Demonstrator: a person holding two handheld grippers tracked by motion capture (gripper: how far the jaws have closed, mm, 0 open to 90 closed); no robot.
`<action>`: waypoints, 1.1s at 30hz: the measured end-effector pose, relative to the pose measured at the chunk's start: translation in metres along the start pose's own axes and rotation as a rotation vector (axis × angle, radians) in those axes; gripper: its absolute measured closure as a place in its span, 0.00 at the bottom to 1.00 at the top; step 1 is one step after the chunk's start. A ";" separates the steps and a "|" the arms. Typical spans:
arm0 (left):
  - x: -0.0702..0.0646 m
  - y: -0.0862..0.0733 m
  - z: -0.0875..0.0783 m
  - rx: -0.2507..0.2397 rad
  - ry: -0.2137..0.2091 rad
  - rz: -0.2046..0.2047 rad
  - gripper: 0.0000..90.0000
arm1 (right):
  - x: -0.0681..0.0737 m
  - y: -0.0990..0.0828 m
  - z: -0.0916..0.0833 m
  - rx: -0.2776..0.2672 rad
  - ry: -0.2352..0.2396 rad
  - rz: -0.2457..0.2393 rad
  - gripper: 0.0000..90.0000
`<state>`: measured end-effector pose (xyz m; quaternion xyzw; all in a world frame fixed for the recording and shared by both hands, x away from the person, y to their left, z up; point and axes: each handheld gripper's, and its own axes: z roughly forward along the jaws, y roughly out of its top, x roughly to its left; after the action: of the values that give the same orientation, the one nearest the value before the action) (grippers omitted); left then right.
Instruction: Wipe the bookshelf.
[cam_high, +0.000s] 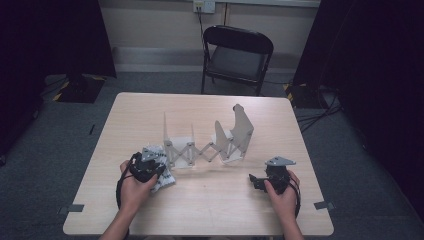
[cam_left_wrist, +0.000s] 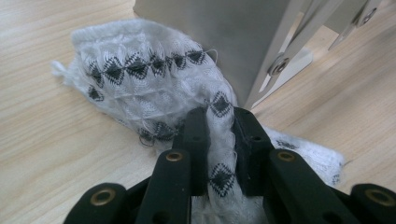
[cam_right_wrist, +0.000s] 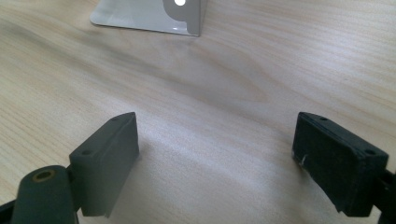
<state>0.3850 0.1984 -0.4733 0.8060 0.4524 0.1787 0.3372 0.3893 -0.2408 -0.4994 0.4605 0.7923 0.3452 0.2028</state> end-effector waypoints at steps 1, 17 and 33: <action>0.001 0.001 -0.002 0.002 0.004 0.002 0.86 | 0.000 0.000 0.000 0.000 -0.001 0.001 0.15; 0.010 0.060 -0.033 -0.106 0.049 0.016 0.86 | 0.000 0.000 0.000 0.000 0.000 -0.001 0.15; 0.009 0.032 -0.001 -0.039 0.023 -0.019 0.85 | 0.000 0.000 0.000 0.000 0.001 -0.001 0.15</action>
<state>0.4080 0.1951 -0.4502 0.7928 0.4605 0.1932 0.3493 0.3893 -0.2408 -0.4994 0.4601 0.7925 0.3454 0.2026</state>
